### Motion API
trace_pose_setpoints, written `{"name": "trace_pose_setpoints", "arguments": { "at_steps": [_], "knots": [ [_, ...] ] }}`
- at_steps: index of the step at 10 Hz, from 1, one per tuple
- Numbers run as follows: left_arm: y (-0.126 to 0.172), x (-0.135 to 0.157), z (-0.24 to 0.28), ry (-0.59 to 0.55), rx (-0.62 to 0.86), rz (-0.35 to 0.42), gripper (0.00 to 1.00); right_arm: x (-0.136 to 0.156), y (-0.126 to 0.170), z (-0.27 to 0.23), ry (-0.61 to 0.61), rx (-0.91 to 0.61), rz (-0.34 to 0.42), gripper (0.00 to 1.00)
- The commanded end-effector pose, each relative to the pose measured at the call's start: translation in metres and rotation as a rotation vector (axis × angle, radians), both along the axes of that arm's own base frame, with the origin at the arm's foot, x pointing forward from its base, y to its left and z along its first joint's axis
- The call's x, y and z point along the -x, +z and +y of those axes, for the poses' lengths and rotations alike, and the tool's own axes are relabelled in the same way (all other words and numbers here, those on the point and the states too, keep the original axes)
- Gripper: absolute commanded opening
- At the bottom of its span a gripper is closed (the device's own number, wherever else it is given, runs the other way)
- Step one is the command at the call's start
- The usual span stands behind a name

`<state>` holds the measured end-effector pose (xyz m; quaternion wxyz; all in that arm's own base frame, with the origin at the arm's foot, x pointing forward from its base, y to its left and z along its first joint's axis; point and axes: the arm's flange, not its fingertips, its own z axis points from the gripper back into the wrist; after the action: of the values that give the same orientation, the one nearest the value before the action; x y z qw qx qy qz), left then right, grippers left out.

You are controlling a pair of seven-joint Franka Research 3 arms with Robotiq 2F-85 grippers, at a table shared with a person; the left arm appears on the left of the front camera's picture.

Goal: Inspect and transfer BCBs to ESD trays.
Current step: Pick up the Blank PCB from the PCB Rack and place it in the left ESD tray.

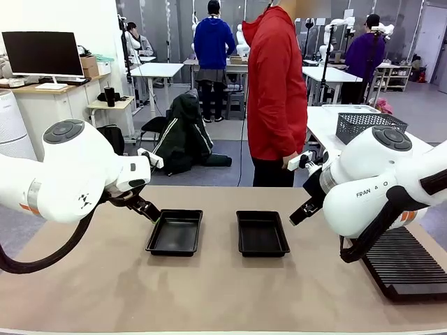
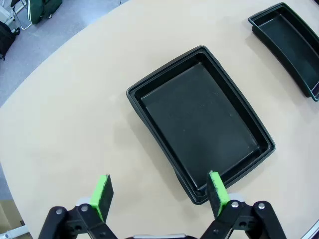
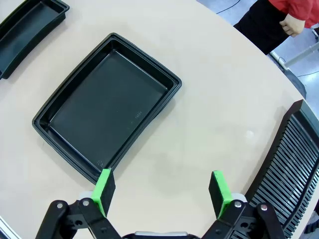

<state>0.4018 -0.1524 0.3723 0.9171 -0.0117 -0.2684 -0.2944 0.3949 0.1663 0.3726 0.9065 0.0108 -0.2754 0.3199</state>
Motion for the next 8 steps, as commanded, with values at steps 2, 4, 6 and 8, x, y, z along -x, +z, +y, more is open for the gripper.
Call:
{"name": "trace_pose_setpoints", "arguments": {
  "at_steps": [2,4,6,8],
  "knots": [
    [-0.0001,-0.0001,0.0004,0.001,0.000,0.000,1.00,0.0000,0.0000,0.0000,0.000,0.000,0.000,1.00],
    [-0.0001,-0.0001,0.0004,0.001,0.000,0.000,1.00,0.0000,0.0000,0.0000,0.000,0.000,0.000,1.00],
    [-0.0001,-0.0001,0.0004,0.001,0.000,0.000,1.00,0.0000,0.0000,0.0000,0.000,0.000,0.000,1.00],
    [-0.0001,-0.0001,0.0004,0.001,0.000,0.000,1.00,0.0000,0.0000,0.0000,0.000,0.000,0.000,1.00]
  ]
}}
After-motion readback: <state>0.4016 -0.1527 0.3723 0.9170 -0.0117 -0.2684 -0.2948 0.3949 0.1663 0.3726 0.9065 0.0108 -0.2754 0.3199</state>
